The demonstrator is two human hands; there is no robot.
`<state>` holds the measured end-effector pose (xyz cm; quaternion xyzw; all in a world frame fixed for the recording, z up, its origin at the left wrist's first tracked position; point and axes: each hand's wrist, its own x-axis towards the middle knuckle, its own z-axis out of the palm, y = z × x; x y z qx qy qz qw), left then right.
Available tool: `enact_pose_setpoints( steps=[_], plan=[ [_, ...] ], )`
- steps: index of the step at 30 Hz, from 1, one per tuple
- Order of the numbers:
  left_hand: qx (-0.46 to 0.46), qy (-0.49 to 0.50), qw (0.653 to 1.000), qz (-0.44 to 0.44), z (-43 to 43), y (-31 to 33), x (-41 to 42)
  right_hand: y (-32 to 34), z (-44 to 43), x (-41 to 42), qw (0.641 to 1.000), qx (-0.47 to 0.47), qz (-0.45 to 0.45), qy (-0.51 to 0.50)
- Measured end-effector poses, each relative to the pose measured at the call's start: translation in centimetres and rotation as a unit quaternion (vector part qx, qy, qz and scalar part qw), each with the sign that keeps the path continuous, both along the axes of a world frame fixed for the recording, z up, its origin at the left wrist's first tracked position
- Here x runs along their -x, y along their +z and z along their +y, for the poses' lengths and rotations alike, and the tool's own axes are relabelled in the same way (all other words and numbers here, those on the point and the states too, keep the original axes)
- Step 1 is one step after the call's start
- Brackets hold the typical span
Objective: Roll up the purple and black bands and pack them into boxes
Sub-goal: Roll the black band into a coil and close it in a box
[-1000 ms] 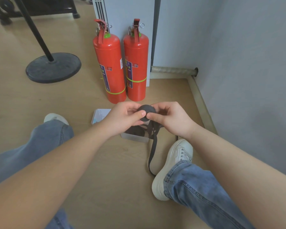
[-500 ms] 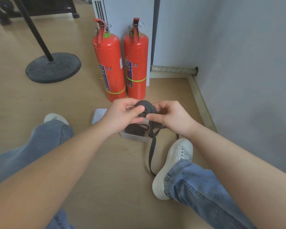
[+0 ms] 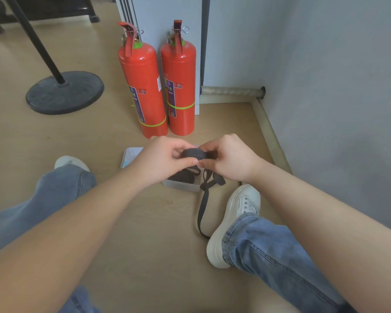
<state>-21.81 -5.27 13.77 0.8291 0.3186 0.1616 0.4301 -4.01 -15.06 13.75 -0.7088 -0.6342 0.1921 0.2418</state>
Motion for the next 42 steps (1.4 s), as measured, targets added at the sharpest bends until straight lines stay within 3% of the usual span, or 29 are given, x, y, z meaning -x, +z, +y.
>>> enact_pose_setpoints(
  steps=[3, 7, 11, 17, 19, 24, 27, 32, 36, 39, 42],
  plan=[
    [-0.004, 0.023, 1.000, -0.012, 0.0, -0.2, -0.1, 0.0, 0.0, -0.1, 0.998, 0.004, 0.056, -0.021],
    [0.145, 0.064, 0.979, -0.126, -0.5, -0.6, -0.4, -0.2, 0.1, 0.0, 0.984, 0.007, 0.166, -0.057],
    [0.234, 0.076, 0.957, -0.157, -0.5, -0.7, -0.4, 0.3, 0.0, 0.0, 0.971, -0.010, 0.229, -0.071],
    [0.134, 0.016, 0.990, -0.041, -0.1, -0.5, 0.2, 1.0, -0.3, -0.4, 0.996, 0.020, 0.086, -0.025],
    [0.096, 0.010, 0.995, -0.029, 0.1, -0.1, 0.3, 1.2, -0.2, -0.4, 0.997, 0.015, 0.075, -0.017],
    [0.142, 0.035, 0.984, -0.099, 0.4, 0.1, 0.3, 1.0, -0.4, -0.8, 0.968, 0.002, 0.250, -0.024],
    [0.192, 0.031, 0.973, -0.124, 0.3, 0.0, 0.4, 0.9, -0.8, -1.2, 0.955, 0.003, 0.296, -0.028],
    [0.214, 0.009, 0.974, -0.076, 0.5, 0.1, 0.6, 0.5, -0.8, -1.1, 0.967, 0.008, 0.252, -0.023],
    [0.058, -0.016, 0.998, -0.004, 0.5, 0.5, 0.5, 0.9, -0.6, -1.1, 0.992, 0.030, 0.124, -0.006],
    [-0.051, -0.021, 0.998, 0.034, 0.4, 0.6, 0.2, 1.0, -0.3, -0.7, 0.999, 0.033, 0.033, 0.017],
    [-0.042, 0.013, 0.999, 0.030, 0.7, 0.5, 0.1, 0.7, -0.2, -0.5, 0.998, 0.018, 0.066, 0.007]
  ],
)
